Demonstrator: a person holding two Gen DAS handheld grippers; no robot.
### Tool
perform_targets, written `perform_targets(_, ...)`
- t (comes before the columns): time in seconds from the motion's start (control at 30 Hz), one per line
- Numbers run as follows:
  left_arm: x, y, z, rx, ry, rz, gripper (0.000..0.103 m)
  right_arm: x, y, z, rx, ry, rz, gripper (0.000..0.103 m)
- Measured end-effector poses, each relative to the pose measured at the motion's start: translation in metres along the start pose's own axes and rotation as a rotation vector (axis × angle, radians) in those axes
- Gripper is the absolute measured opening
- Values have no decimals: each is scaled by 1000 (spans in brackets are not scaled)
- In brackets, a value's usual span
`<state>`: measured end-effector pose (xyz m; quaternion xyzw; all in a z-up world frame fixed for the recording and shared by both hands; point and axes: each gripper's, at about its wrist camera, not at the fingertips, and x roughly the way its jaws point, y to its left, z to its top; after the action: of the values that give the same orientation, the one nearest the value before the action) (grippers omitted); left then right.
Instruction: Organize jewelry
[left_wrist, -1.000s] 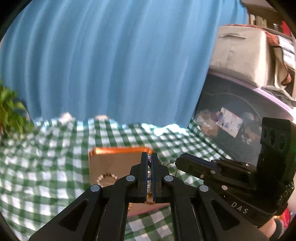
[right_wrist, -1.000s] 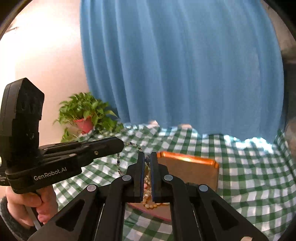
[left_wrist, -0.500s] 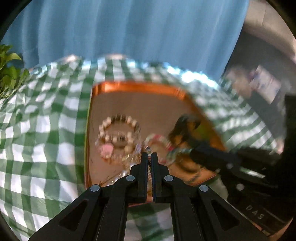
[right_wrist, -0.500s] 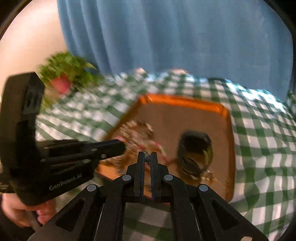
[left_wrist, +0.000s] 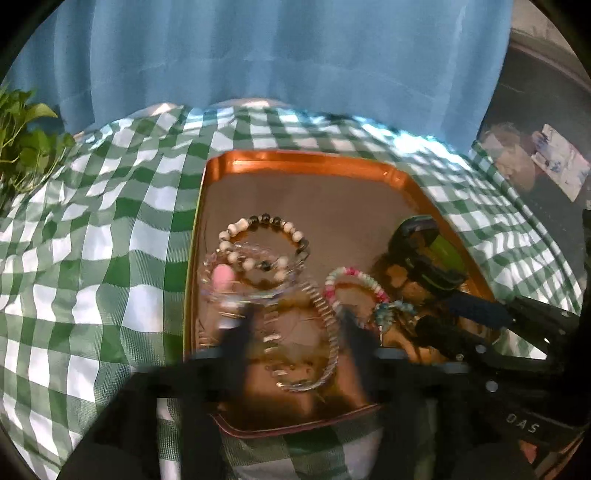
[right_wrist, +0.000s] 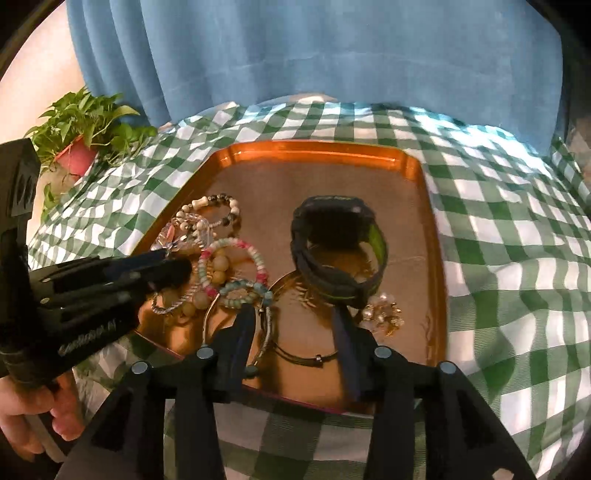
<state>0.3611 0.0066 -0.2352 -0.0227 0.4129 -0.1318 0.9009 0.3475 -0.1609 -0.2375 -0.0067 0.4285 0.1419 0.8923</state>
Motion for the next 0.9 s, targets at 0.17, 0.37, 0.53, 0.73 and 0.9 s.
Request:
perform_targets(0.17,-31,5,-5,-64,-34,18,83,-11,3,-1,10,-20,-27,53)
perform_targets(0.37,-80,-8,-14,-95,-9,23,84,-45,15,-13,53,-25,-47,61)
perform_targets(0.53,-167,-33,-27,-58,-69,13,84,-118,35,-26,64,-90,-50,79)
perform_targets(0.73,-284,-72,-52,-76,-164,70,98,-231,75,-40,7,-197,-64,95)
perform_targets(0.9,-341,-103,-79,-58,-179,185,103,-294,102,-63,-42,-244,-120,97)
